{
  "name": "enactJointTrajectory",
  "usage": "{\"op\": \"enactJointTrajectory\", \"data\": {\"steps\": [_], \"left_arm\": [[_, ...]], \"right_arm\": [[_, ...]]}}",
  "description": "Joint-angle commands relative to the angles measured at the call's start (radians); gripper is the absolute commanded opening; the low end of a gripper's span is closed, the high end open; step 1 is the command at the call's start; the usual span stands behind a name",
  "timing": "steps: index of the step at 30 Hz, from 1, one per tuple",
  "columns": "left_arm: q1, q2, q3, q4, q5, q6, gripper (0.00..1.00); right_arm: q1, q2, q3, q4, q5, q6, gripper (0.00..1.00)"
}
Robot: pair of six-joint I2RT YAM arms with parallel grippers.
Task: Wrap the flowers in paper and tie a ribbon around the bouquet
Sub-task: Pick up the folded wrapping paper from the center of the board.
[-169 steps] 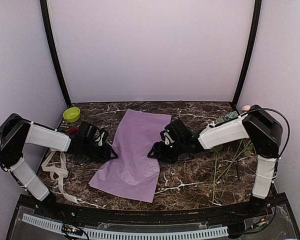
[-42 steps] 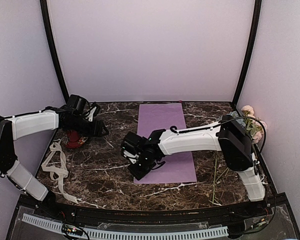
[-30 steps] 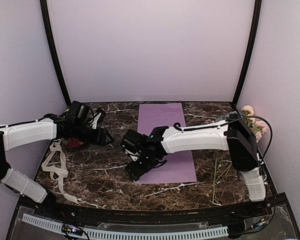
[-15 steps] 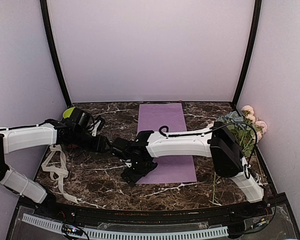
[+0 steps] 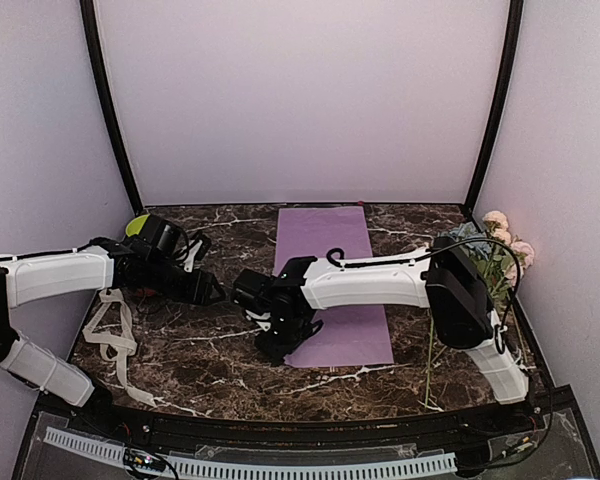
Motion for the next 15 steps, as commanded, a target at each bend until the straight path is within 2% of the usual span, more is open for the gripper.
{"op": "enactJointTrajectory", "data": {"steps": [1, 4, 10, 12, 15], "left_arm": [[-0.005, -0.003, 0.027, -0.024, -0.005, 0.019, 0.62], [-0.005, -0.003, 0.028, -0.028, -0.007, 0.021, 0.62], [-0.01, -0.006, 0.021, -0.022, 0.008, 0.019, 0.61], [-0.018, -0.011, 0.018, -0.016, 0.015, 0.019, 0.6], [-0.033, -0.027, 0.011, 0.01, 0.034, 0.018, 0.58]], "right_arm": [[-0.035, 0.083, -0.118, 0.032, -0.017, -0.005, 0.55], [-0.042, 0.089, -0.137, 0.05, -0.027, -0.009, 0.47], [-0.049, 0.041, -0.173, 0.115, -0.086, -0.007, 0.1], [-0.059, 0.005, -0.19, 0.153, -0.131, 0.006, 0.01], [-0.078, -0.077, -0.226, 0.234, -0.205, 0.028, 0.0]]}}
